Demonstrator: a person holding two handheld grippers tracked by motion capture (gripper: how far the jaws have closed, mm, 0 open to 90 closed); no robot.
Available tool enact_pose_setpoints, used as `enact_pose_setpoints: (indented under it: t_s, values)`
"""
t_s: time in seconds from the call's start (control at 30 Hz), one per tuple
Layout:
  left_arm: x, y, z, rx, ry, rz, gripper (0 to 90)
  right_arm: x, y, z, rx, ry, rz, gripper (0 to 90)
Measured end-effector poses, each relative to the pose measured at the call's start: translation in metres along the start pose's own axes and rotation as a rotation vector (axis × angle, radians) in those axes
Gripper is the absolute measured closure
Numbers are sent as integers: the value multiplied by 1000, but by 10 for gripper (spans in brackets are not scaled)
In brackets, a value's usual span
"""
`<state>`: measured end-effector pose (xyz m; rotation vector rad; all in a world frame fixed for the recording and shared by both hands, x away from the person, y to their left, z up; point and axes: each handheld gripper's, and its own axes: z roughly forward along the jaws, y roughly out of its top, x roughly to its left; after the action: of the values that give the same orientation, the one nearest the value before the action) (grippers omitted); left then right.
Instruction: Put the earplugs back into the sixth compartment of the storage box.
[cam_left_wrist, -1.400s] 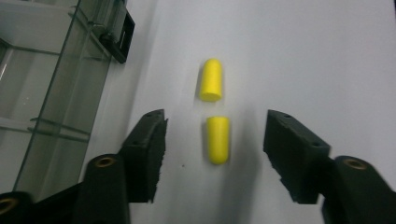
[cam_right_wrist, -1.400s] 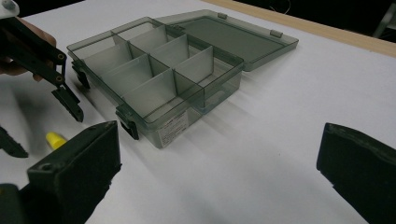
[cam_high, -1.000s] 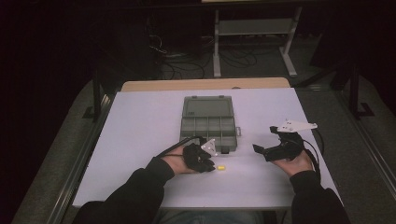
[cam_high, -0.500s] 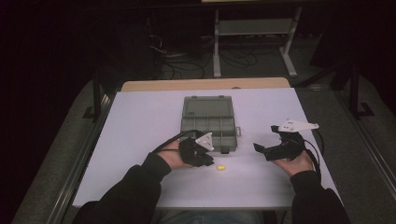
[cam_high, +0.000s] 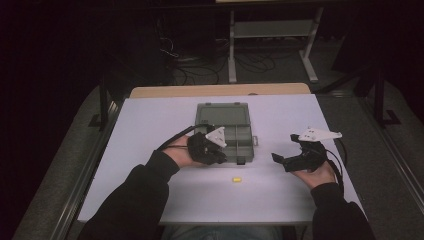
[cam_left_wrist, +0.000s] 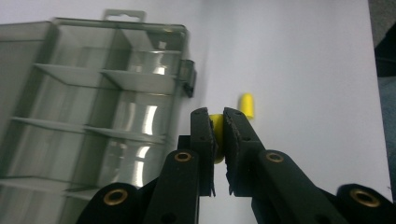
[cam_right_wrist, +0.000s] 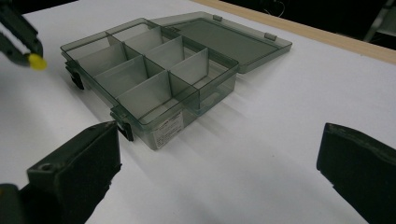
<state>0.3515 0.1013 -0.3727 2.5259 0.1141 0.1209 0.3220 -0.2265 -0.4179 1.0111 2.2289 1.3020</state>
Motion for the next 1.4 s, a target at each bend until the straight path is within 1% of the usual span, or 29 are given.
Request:
enact_pose_setpoints:
  t_s: [0.03,0.13,0.17,0.2,0.3,0.33,0.37,0.4,0.5,0.53,0.57,0.6,0.67,0.8,0.87,0.93,1.03,1.1,1.17,1.2,1.23,1.27,1.3,1.33,1.4]
  values:
    - [2,1,-3,3,9,0,831,0,0,0,-1,-1,-1,0]
    - [8,2,-12,-6,22,-16,832,0,0,0,-3,0,2,0]
    - [8,2,-12,-6,22,-16,832,0,0,0,-3,0,2,0]
    - [13,3,-18,-9,37,-25,832,0,0,0,-2,2,3,0]
    - [20,4,-27,-12,53,-44,832,0,0,0,-3,2,3,0]
    - [20,4,-27,-12,53,-44,831,0,0,0,-3,2,3,0]
    - [25,4,-30,-6,53,-59,831,0,0,0,-2,-1,4,0]
    - [28,4,-31,-4,55,-66,831,0,0,0,-2,-2,4,0]
    - [36,2,-33,-16,73,-87,831,0,0,0,-1,-1,0,0]
    - [36,2,-33,-16,73,-87,831,0,0,0,-1,-1,0,0]
    - [41,0,-32,-16,78,-104,832,0,0,0,-7,-3,-3,0]
    - [41,0,-32,-16,78,-104,832,0,0,0,-7,-3,-3,0]
    - [49,-3,-29,-21,81,-126,832,-1,0,1,-4,0,1,0]
    - [57,-7,-24,-5,85,-149,832,0,0,1,-3,3,0,0]
    - [59,-8,-20,6,86,-152,832,0,0,1,-3,4,-2,0]
    - [61,-9,-17,7,79,-157,831,0,0,1,-2,5,1,0]
    - [64,-10,-9,24,79,-162,830,0,0,1,-2,0,-5,0]
    - [65,-11,-7,25,80,-166,830,0,0,1,-4,2,-7,0]
    - [67,-14,1,32,80,-172,830,0,0,1,-6,3,-6,0]
    - [67,-14,1,32,80,-172,830,0,0,1,-6,3,-6,0]
    - [67,-16,6,39,80,-171,830,0,0,1,-4,3,0,0]
    - [67,-16,6,39,80,-171,830,0,0,1,-4,3,0,0]
    - [66,-18,12,53,76,-160,830,0,0,2,-4,5,-3,0]
    - [66,-18,12,53,76,-160,830,0,0,2,-4,5,-3,0]
    - [66,-20,17,46,65,-164,830,0,1,2,-8,7,-4,0]
